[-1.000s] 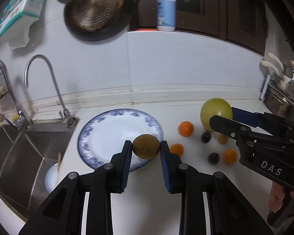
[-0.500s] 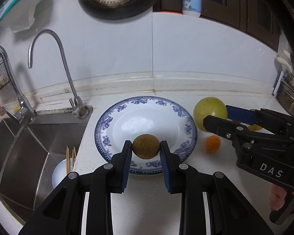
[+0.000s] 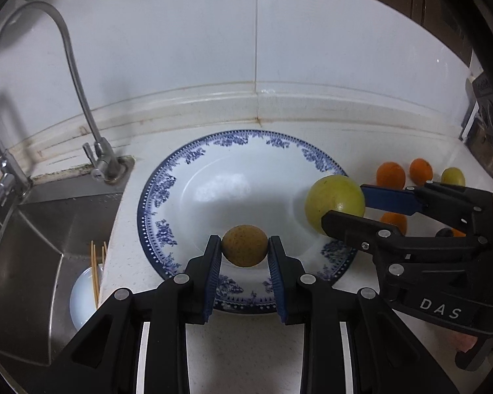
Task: Organize fruits
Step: 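Open the left tool to drop the kiwi while the right tool releases the pomelo onto the plate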
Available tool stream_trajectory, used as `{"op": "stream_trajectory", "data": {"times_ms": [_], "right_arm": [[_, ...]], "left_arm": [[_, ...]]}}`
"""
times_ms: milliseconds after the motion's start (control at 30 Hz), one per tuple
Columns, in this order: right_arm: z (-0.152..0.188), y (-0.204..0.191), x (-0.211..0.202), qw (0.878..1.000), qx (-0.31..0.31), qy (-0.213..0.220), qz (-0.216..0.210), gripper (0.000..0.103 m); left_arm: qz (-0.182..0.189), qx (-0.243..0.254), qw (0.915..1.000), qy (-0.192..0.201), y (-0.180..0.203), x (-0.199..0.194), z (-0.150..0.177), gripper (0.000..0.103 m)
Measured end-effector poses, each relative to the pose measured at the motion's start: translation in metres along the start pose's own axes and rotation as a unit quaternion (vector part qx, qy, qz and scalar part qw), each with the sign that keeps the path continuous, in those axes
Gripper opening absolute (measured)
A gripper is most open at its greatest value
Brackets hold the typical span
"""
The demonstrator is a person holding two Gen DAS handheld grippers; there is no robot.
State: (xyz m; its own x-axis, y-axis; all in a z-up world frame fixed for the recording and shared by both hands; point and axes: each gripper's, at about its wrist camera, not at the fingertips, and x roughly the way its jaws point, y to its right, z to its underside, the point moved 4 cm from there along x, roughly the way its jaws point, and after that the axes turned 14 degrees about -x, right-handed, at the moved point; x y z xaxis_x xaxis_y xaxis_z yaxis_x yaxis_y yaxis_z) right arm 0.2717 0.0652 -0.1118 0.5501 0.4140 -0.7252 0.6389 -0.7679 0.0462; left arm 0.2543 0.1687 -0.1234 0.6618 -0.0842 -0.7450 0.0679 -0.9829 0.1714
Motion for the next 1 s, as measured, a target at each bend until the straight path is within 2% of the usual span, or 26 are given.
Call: {"op": "stream_trajectory", "data": {"times_ms": [267, 433, 533, 733, 933, 1000], "right_arm": [[0.0, 0.002, 0.011, 1.0, 0.002, -0.012, -0.005, 0.046], [-0.001, 0.003, 0.011, 1.0, 0.003, -0.016, -0.007, 0.047], [0.0, 0.004, 0.011, 1.0, 0.01, -0.016, -0.01, 0.047], [0.001, 0.005, 0.001, 1.0, 0.017, -0.007, -0.009, 0.047], [-0.003, 0.004, -0.038, 1.0, 0.013, 0.022, 0.017, 0.048], [-0.003, 0.004, -0.056, 0.999, 0.012, 0.034, 0.025, 0.057]], "left_arm": [[-0.005, 0.002, 0.9997, -0.023, -0.001, 0.017, 0.001, 0.029], [-0.012, -0.005, 0.9996, -0.024, -0.005, 0.015, 0.002, 0.042], [-0.017, -0.009, 0.9996, -0.021, -0.007, 0.01, 0.001, 0.045], [-0.035, -0.02, 0.9992, -0.005, -0.013, -0.014, -0.002, 0.05], [-0.027, -0.019, 0.9988, 0.035, 0.0, -0.055, -0.006, 0.058], [-0.02, -0.016, 0.9986, 0.045, 0.007, -0.069, -0.005, 0.059]]}}
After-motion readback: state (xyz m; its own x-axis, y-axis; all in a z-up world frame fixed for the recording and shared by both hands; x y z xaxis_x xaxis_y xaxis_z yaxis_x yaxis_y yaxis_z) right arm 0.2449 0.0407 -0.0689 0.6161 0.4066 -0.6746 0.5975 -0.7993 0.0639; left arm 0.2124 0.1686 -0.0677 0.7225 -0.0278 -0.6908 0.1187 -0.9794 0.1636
